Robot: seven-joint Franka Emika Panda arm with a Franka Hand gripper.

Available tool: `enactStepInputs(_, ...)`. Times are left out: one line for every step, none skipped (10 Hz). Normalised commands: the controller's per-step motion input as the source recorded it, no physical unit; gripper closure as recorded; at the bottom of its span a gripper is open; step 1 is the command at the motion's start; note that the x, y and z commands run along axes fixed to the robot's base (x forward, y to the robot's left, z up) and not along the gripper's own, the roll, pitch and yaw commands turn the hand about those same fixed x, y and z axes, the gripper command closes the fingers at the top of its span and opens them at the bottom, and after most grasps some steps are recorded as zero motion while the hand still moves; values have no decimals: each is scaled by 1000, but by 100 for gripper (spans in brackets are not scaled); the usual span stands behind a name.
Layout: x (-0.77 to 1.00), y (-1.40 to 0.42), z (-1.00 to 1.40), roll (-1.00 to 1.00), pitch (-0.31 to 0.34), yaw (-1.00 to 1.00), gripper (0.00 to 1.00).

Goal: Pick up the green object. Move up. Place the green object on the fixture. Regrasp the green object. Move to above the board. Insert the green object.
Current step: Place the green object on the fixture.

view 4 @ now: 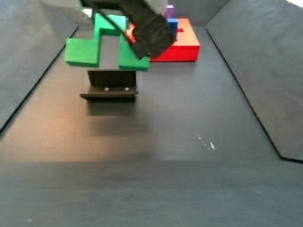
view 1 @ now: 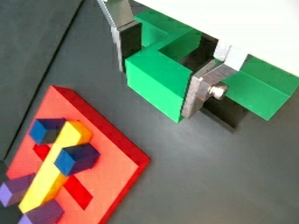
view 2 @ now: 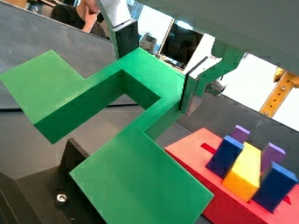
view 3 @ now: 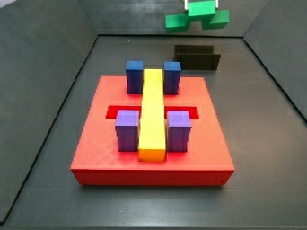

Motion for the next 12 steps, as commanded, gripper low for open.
enactStepInputs(580,-146,-131,214,203,-43,100)
enactStepInputs(306,-157,-377,343,3,0,100)
enactStepInputs(209,-86,-297,480,46,37,100)
enactStepInputs(89,-63,-303,800,146,111,100)
enactStepInputs(37,-86,-194,363,140,3,100)
enactStepInputs(0,-43,-189,180,69,0,100)
enactStepInputs(0,-66,-303,194,29,0,100)
enactStepInputs(3,-26,-423,134,0,0,100)
enactStepInputs(0,0,-294,6,0,0,100)
enactStepInputs(11,0,-126,0,-3,0,100)
enactStepInputs(34,0,-146,0,-9,0,100)
enactStepInputs(43,0,-237,26,-17,0,100)
